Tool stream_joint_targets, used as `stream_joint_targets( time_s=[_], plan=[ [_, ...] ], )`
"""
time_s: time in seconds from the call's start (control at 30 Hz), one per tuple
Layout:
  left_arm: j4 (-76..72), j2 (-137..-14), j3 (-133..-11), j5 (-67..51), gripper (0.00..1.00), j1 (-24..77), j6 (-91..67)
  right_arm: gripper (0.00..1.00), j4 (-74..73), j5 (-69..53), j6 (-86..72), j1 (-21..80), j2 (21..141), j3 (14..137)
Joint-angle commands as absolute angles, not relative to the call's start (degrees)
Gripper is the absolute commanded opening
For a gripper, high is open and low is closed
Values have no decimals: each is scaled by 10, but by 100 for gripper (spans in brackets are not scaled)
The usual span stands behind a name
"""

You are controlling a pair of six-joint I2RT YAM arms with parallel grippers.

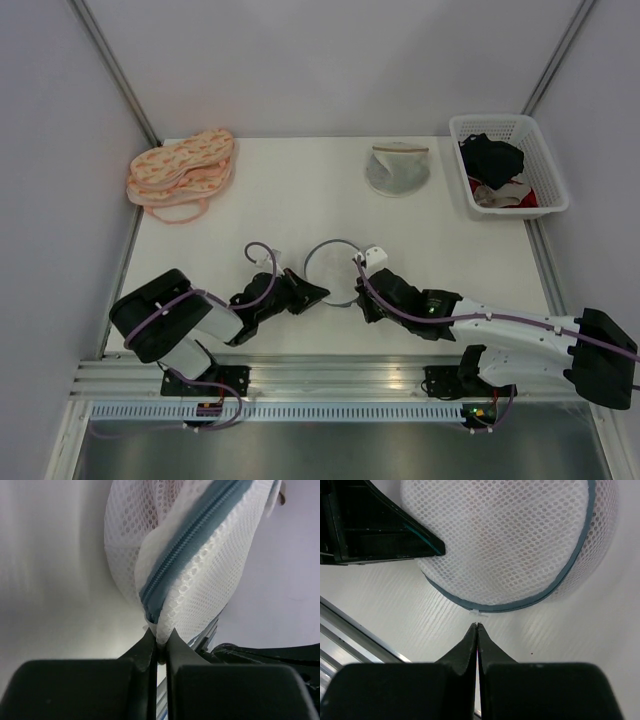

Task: Unzip the laundry bag and remove the bra

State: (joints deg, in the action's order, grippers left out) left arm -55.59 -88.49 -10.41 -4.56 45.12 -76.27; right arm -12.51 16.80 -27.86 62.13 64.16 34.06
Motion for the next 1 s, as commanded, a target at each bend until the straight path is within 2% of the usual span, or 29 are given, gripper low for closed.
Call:
stream_joint_targets(
  time_s=[0.0,0.07,0.1,0.17,0.2,0.3,0.4,0.67,0.97],
  plan=[
    [-631,-891,-125,-37,2,454,-775,0,-142,174,-287,626,614,359],
    [-623,-880,-127,-40,2,454,-777,0,-152,168,-287,631,602,359],
    [-618,-873,-129,-40,2,454,-778,5,-156,160,-287,635,600,359],
    [-594,-857,-131,-40,2,454,-786,23,-160,160,-291,654,595,362],
    [-586,-836,-133,-39,2,454,-786,40,-161,160,-292,661,597,366],
    [-508,-796,-157,-45,2,454,-781,56,-163,182,-301,683,610,370],
    [-440,-761,-170,-53,2,454,-775,59,-167,220,-314,686,626,377],
    [-348,-728,-178,-76,2,454,-752,58,-149,307,-333,686,642,392],
    [-347,-702,-154,-81,2,454,-760,55,-146,292,-330,686,693,422]
  ],
)
